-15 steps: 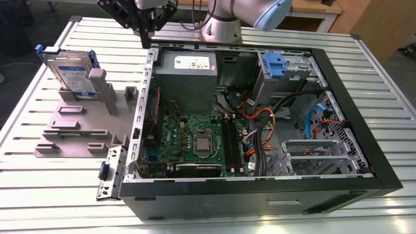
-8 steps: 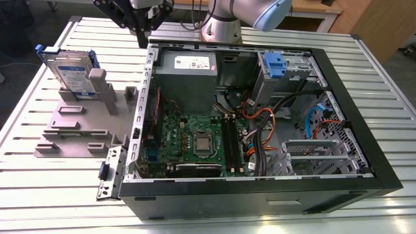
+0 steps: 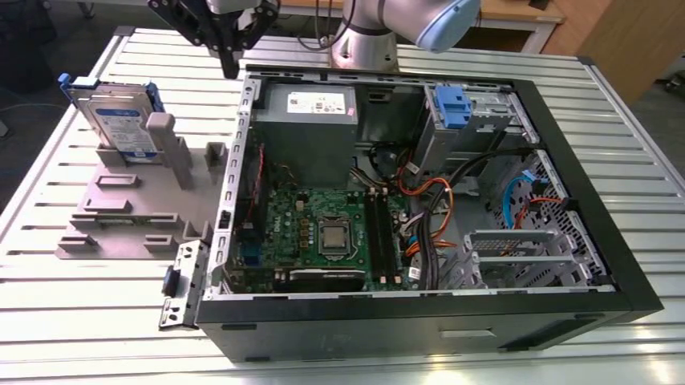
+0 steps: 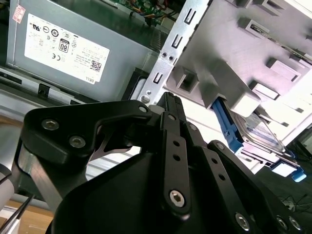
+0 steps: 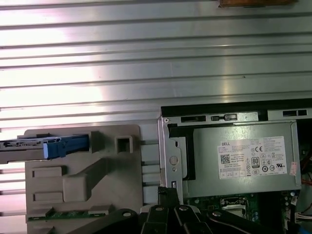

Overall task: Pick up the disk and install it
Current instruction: 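Reach for the disk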

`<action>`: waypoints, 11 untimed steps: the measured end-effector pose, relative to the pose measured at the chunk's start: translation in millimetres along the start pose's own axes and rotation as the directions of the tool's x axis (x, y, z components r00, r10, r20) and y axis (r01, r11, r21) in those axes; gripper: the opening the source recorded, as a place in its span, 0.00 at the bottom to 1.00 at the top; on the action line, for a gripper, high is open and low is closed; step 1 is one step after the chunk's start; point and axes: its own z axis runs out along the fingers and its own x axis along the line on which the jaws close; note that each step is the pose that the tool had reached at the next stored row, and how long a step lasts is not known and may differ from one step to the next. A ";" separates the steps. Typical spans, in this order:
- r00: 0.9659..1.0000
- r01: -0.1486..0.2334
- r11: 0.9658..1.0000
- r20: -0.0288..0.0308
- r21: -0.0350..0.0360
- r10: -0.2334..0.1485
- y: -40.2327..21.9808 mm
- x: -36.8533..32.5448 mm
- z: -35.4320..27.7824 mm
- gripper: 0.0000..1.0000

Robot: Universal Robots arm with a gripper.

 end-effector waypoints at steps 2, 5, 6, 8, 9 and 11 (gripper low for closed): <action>1.000 0.000 1.000 0.000 0.000 0.000 0.4 1.5 0.2 0.11; 1.000 0.000 1.000 -0.001 0.000 0.000 1.0 3.6 0.5 0.11; 1.000 0.000 1.000 -0.001 0.000 0.000 1.2 4.2 0.6 0.11; 1.000 0.000 1.000 -0.002 0.000 0.000 1.5 5.4 0.9 0.11; 1.000 0.000 1.000 -0.002 0.000 0.000 1.7 6.1 1.0 0.11; 1.000 0.000 1.000 -0.002 0.000 0.000 2.0 7.4 1.2 0.11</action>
